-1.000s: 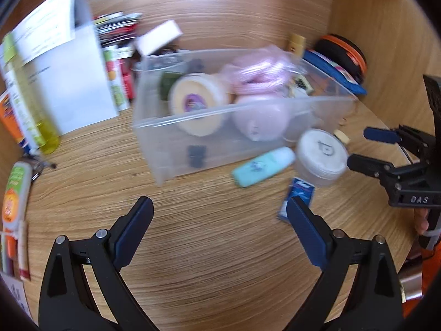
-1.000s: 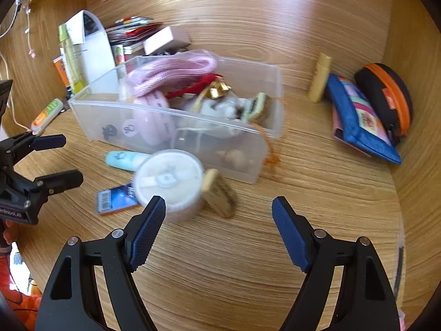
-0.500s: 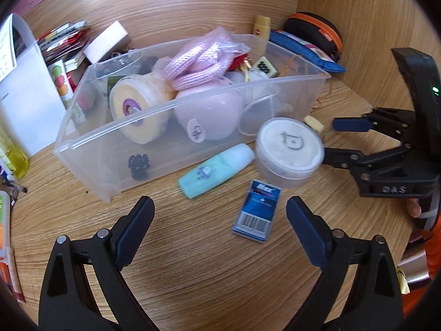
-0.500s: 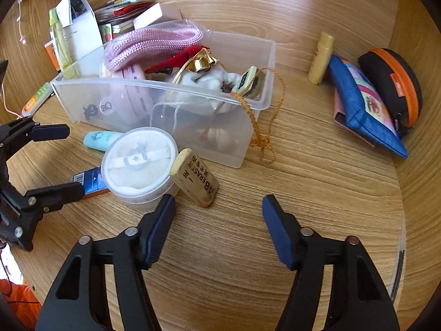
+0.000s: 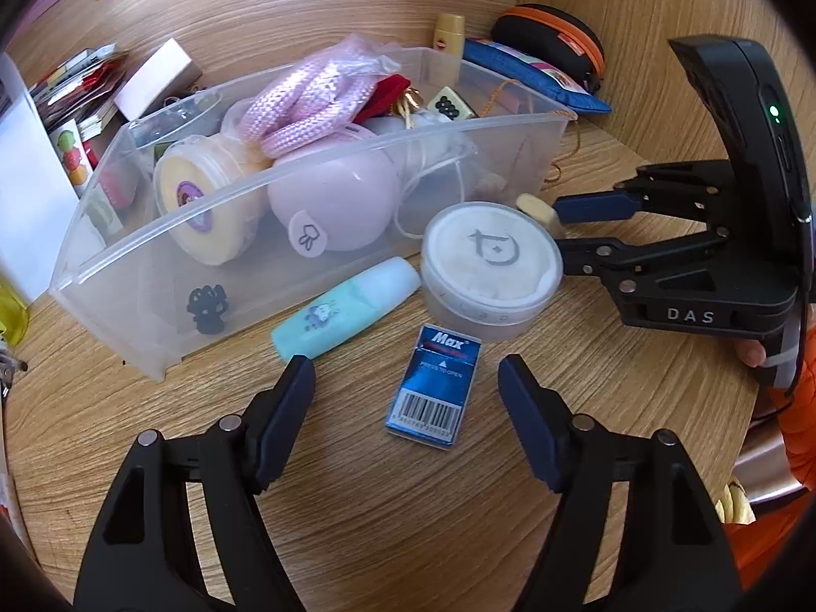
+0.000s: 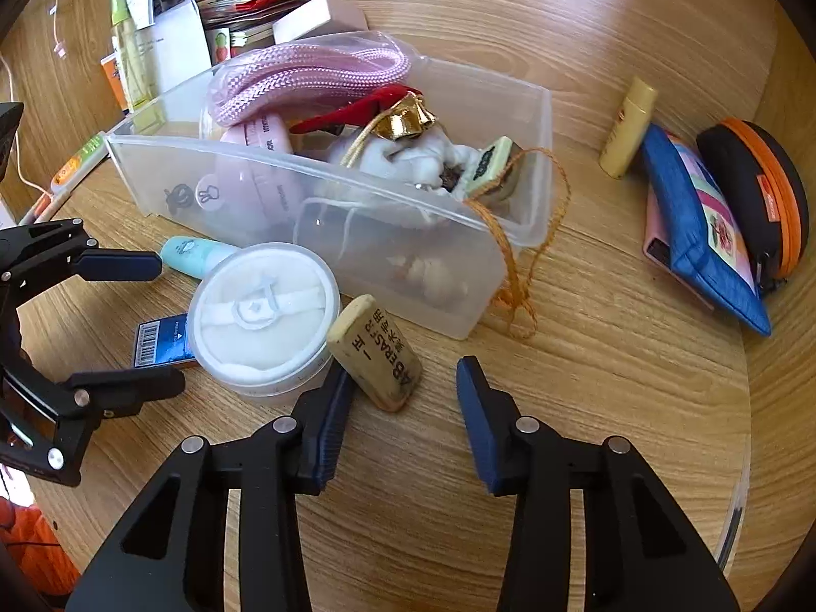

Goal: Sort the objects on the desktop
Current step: 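Grasp the blue Max box with the left tool while the right tool grasps the small beige cylinder, then drop the Max box into the bin with the left tool while the right tool releases the cylinder, then grasp the white round container with the right tool while the left tool grasps the teal bottle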

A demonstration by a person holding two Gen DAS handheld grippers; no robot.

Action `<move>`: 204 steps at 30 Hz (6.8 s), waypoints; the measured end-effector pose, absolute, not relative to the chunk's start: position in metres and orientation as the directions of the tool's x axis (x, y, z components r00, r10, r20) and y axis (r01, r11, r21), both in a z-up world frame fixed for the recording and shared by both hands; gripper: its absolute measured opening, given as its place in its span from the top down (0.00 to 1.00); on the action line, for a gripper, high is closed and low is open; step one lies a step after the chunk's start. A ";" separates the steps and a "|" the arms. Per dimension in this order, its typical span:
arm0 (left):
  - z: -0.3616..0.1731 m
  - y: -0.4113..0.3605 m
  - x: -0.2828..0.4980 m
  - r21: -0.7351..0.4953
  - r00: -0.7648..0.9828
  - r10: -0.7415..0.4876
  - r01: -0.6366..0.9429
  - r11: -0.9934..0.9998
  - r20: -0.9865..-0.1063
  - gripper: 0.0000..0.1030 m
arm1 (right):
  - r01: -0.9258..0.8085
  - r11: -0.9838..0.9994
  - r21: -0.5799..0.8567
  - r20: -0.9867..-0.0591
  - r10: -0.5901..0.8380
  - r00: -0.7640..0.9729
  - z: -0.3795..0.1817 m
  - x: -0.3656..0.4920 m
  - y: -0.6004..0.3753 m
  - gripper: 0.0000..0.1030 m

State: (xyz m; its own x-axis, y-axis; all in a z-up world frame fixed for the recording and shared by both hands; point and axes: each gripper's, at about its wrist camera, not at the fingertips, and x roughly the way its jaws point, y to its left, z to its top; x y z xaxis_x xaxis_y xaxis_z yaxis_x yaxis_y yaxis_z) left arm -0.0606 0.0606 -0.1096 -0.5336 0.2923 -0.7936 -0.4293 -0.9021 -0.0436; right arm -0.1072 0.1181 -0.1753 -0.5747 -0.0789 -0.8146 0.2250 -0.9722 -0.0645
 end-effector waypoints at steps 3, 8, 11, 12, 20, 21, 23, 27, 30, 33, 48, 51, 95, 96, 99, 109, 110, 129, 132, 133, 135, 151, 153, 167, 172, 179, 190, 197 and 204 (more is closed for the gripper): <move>-0.111 0.065 -0.062 -0.033 -0.532 0.286 -0.434 -0.900 -0.797 0.31 | 0.234 -0.971 -0.054 -0.813 -0.093 -0.574 -0.176 -0.110 0.120 0.63; -0.111 0.069 -0.060 -0.005 -0.544 0.275 -0.445 -0.896 -0.793 0.45 | 0.255 -0.967 -0.019 -0.814 -0.133 -0.565 -0.176 -0.110 0.118 0.73; -0.110 0.069 -0.059 -0.006 -0.551 0.277 -0.442 -0.897 -0.787 0.57 | 0.257 -0.966 -0.012 -0.813 -0.140 -0.564 -0.175 -0.110 0.117 0.75; -0.109 0.068 -0.059 -0.008 -0.552 0.278 -0.440 -0.898 -0.786 0.62 | 0.253 -0.967 -0.011 -0.813 -0.138 -0.566 -0.175 -0.110 0.118 0.76; -0.105 0.059 -0.060 -0.051 -0.560 0.295 -0.410 -0.910 -0.774 0.74 | 0.235 -0.972 -0.002 -0.796 -0.141 -0.589 -0.170 -0.100 0.119 0.88; -0.104 0.058 -0.060 -0.055 -0.563 0.300 -0.410 -0.910 -0.770 0.74 | 0.236 -0.972 0.003 -0.792 -0.146 -0.593 -0.168 -0.097 0.120 0.90; -0.101 0.058 -0.059 -0.060 -0.570 0.305 -0.407 -0.911 -0.763 0.74 | 0.232 -0.973 0.003 -0.782 -0.147 -0.606 -0.164 -0.093 0.121 0.91; -0.096 0.050 -0.054 -0.070 -0.590 0.311 -0.395 -0.916 -0.745 0.74 | 0.230 -0.973 0.005 -0.767 -0.151 -0.624 -0.156 -0.085 0.123 0.91; -0.093 0.046 -0.052 -0.080 -0.599 0.313 -0.383 -0.920 -0.737 0.74 | 0.221 -0.975 -0.001 -0.765 -0.142 -0.628 -0.155 -0.083 0.124 0.91; -0.089 0.043 -0.049 -0.081 -0.615 0.310 -0.371 -0.925 -0.725 0.74 | 0.210 -0.978 0.000 -0.762 -0.136 -0.634 -0.154 -0.081 0.127 0.91; -0.056 0.013 -0.041 -0.070 -0.712 0.274 -0.302 -0.951 -0.647 0.74 | 0.225 -0.972 0.064 -0.693 -0.206 -0.691 -0.114 -0.066 0.130 0.91; -0.047 0.004 -0.040 -0.064 -0.737 0.260 -0.283 -0.957 -0.624 0.74 | 0.227 -0.972 0.057 -0.684 -0.203 -0.700 -0.109 -0.066 0.130 0.91; -0.056 -0.018 -0.117 -0.021 -0.759 0.154 -0.181 -0.983 -0.633 0.74 | 0.186 -0.982 -0.025 -0.684 -0.118 -0.720 -0.123 -0.140 0.116 0.88; -0.056 -0.018 -0.117 -0.016 -0.760 0.150 -0.181 -0.983 -0.632 0.74 | 0.188 -0.982 -0.028 -0.683 -0.118 -0.721 -0.122 -0.140 0.115 0.88; -0.056 -0.016 -0.116 -0.001 -0.765 0.138 -0.177 -0.984 -0.630 0.74 | 0.189 -0.981 -0.047 -0.678 -0.108 -0.728 -0.121 -0.136 0.112 0.88; -0.056 -0.015 -0.111 0.008 -0.770 0.139 -0.184 -0.983 -0.623 0.60 | 0.149 -0.988 -0.047 -0.651 -0.083 -0.755 -0.114 -0.122 0.114 0.61; -0.056 -0.014 -0.109 0.006 -0.770 0.141 -0.185 -0.983 -0.622 0.59 | 0.146 -0.988 -0.046 -0.647 -0.082 -0.758 -0.113 -0.119 0.115 0.57; -0.045 -0.025 -0.059 -0.018 -0.804 0.118 -0.133 -0.991 -0.583 0.11 | 0.221 -0.972 -0.075 -0.697 -0.107 -0.709 -0.124 -0.081 0.092 0.26; -0.054 -0.029 -0.059 -0.035 -0.782 0.124 -0.129 -0.991 -0.611 0.11 | 0.242 -0.968 -0.062 -0.724 -0.123 -0.679 -0.136 -0.082 0.085 0.26; -0.056 -0.031 -0.059 -0.041 -0.775 0.125 -0.127 -0.991 -0.619 0.11 | 0.247 -0.968 -0.051 -0.735 -0.132 -0.666 -0.141 -0.083 0.083 0.26; -0.062 -0.033 -0.060 -0.052 -0.761 0.129 -0.125 -0.991 -0.636 0.11 | 0.253 -0.967 -0.034 -0.759 -0.140 -0.636 -0.149 -0.086 0.079 0.26; -0.085 -0.014 -0.063 -0.058 -0.692 0.172 -0.185 -0.981 -0.702 0.11 | 0.271 -0.963 -0.010 -0.813 -0.150 -0.562 -0.177 -0.117 0.063 0.26; -0.086 -0.010 -0.066 -0.055 -0.683 0.177 -0.196 -0.979 -0.709 0.11 | 0.272 -0.962 -0.003 -0.810 -0.157 -0.565 -0.177 -0.118 0.064 0.29; -0.094 0.017 -0.079 -0.058 -0.622 0.206 -0.250 -0.967 -0.755 0.11 | 0.301 -0.954 0.005 -0.779 -0.192 -0.597 -0.167 -0.099 0.079 0.39; -0.096 0.028 -0.090 -0.087 -0.598 0.237 -0.269 -0.959 -0.765 0.11 | 0.269 -0.961 0.066 -0.761 -0.223 -0.609 -0.157 -0.087 0.104 0.39; -0.100 0.043 -0.093 -0.091 -0.576 0.263 -0.310 -0.946 -0.774 0.15 | 0.240 -0.969 0.061 -0.742 -0.205 -0.639 -0.147 -0.071 0.124 0.39; -0.101 0.065 -0.076 -0.044 -0.544 0.285 -0.413 -0.910 -0.789 0.54 | 0.205 -0.974 0.094 -0.732 -0.208 -0.649 -0.151 -0.068 0.139 0.39; -0.104 0.072 -0.094 -0.056 -0.520 0.281 -0.405 -0.913 -0.806 0.54 | 0.201 -0.974 0.108 -0.732 -0.214 -0.647 -0.155 -0.069 0.141 0.39; -0.106 0.085 -0.100 -0.023 -0.534 0.276 -0.431 -0.902 -0.799 0.61 | 0.200 -0.973 0.112 -0.735 -0.217 -0.643 -0.157 -0.070 0.141 0.39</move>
State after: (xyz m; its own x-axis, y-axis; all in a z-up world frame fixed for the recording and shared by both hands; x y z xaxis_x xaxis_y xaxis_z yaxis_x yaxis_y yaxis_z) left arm -0.1003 0.0846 -0.1056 -0.5341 0.2759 -0.7991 -0.4313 -0.9019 -0.0232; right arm -0.0702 0.1406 -0.1571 -0.6430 -0.2167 -0.7346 0.2000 -0.9734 0.1121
